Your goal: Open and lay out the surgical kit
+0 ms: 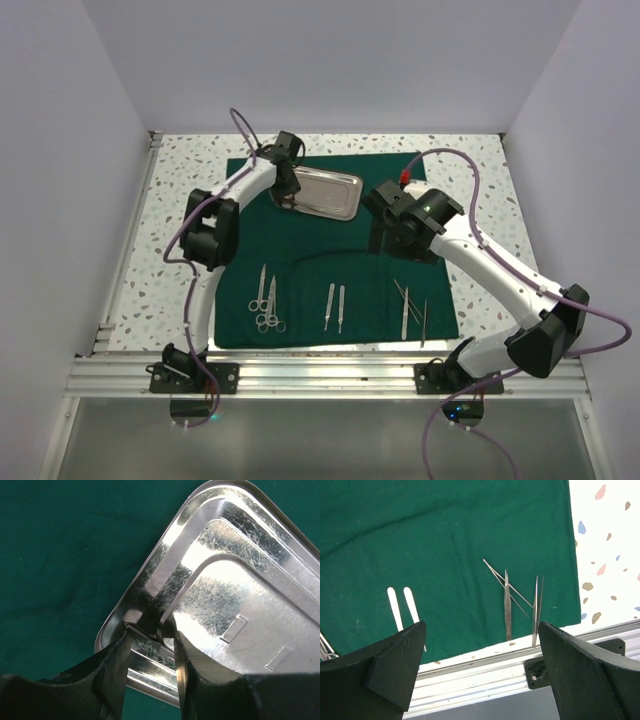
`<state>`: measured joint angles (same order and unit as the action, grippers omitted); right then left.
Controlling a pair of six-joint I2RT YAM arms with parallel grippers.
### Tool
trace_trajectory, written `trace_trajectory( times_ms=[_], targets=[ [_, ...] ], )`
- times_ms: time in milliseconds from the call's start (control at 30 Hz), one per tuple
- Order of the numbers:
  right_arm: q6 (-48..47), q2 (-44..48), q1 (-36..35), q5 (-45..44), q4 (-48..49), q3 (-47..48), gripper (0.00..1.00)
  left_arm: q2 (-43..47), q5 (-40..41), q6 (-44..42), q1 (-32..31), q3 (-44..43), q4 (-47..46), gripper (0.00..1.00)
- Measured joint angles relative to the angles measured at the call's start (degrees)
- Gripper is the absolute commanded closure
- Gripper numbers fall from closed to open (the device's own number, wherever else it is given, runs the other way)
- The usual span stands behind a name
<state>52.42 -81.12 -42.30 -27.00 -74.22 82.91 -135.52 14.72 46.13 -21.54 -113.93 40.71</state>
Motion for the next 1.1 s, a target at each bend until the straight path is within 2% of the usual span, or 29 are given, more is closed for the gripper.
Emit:
trace_trajectory(
  times_ms=[167,333,700,800,1100],
  targets=[
    [-2.2,-0.9,1.7,1.0,0.7,0.0,0.02,-0.3,0.3,0.4,-0.5,-0.1,0.0,0.57],
    [-4.2,-2.1,3.5,1.8,2.2,0.0,0.01,-1.8,0.8,1.0,-0.5,-2.3,0.2,0.64],
    [-8.4,-2.9,8.5,4.1,3.7,0.0,0.02,-6.5,1.7,1.5,-0.1,-8.6,-2.2,0.87],
    [-9.4,-2.9,10.0,4.5,4.0,0.0,0.02,-7.2,1.4,1.5,0.1,-9.4,-3.6,0.99],
    [-11.6,-3.1,13.3,6.0,5.5,0.0,0.02,-8.5,-0.2,0.5,0.5,-10.0,-8.2,1.0]
  ],
)
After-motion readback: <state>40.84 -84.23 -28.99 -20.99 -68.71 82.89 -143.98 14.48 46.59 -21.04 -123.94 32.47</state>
